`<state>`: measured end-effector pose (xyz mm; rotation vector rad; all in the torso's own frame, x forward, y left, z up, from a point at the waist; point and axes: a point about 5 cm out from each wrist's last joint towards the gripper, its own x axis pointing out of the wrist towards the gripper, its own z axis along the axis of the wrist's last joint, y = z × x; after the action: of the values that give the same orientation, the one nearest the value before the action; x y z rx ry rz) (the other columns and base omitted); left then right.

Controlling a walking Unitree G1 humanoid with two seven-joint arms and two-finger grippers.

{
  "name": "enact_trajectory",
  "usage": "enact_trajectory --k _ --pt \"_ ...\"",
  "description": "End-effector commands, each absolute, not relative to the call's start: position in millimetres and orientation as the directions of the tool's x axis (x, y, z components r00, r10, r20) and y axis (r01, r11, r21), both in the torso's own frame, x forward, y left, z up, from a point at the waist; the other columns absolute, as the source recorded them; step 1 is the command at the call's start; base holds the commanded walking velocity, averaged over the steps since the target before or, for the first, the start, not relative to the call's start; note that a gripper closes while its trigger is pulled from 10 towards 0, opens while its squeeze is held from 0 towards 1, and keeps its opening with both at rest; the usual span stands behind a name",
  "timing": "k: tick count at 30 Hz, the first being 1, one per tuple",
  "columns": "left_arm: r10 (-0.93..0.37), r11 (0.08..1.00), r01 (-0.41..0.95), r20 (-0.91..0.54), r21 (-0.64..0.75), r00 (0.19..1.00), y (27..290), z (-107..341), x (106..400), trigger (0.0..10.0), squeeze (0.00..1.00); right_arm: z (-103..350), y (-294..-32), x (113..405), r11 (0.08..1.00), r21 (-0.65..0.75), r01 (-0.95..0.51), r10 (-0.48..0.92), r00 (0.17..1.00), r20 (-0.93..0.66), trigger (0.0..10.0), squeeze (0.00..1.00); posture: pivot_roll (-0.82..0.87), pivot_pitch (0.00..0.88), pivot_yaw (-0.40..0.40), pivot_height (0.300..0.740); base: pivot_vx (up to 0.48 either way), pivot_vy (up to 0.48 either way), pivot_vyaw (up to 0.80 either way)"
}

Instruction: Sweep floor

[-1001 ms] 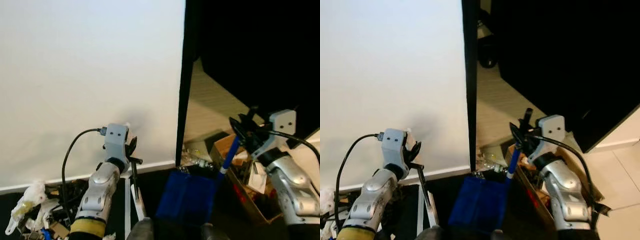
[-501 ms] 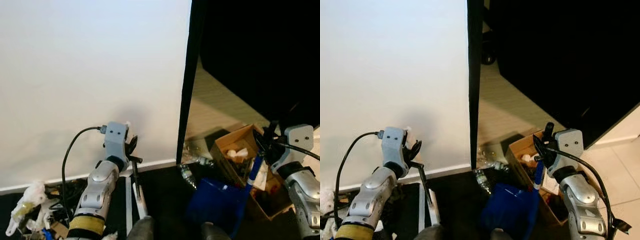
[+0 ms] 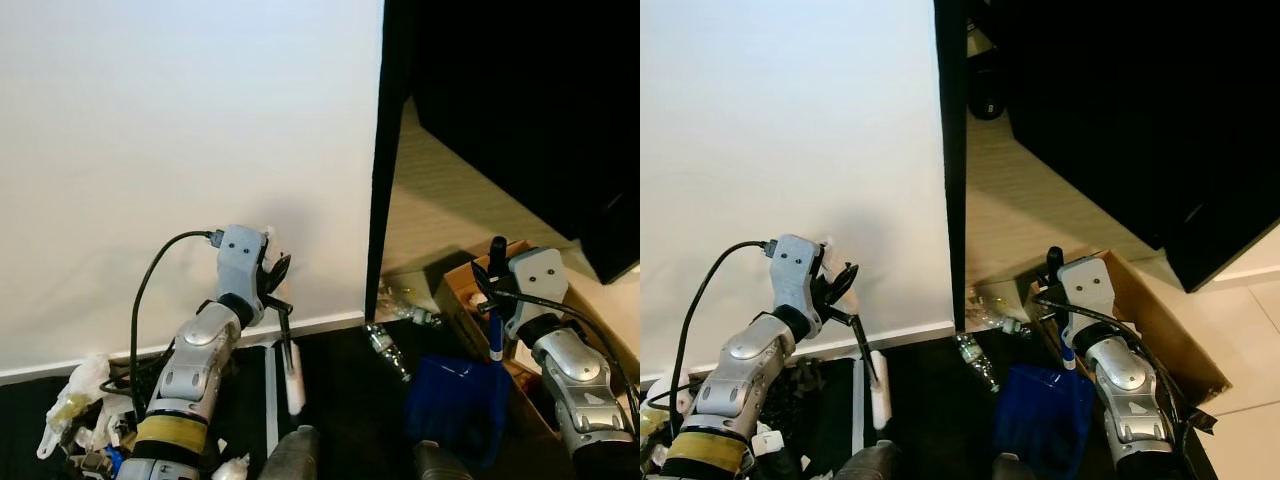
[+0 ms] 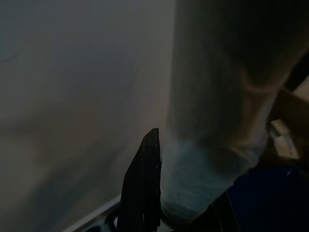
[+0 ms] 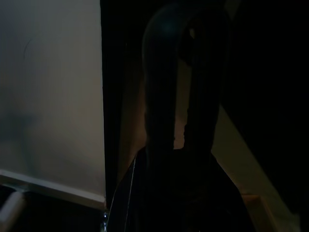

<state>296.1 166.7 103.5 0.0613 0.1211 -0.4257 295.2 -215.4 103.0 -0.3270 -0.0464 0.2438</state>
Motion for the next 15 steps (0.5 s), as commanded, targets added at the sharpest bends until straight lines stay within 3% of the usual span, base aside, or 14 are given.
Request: enact_trajectory --k 1,15 --pt "-0.4 0.911 0.409 -0.141 0.045 0.906 175 104 293 10.0 0.0 99 -210 295 0.905 -0.343 -0.253 0.268 0.963 -0.002 10.0 0.0 0.19 0.207 0.096 0.74 0.0 0.0 0.0" --pt "-0.349 0.929 0.365 -0.17 0.068 0.921 194 102 279 10.0 0.0 102 -180 317 0.866 -0.353 -0.353 0.392 0.919 0.044 10.0 0.0 0.24 0.223 0.089 0.74 0.0 0.0 0.0"
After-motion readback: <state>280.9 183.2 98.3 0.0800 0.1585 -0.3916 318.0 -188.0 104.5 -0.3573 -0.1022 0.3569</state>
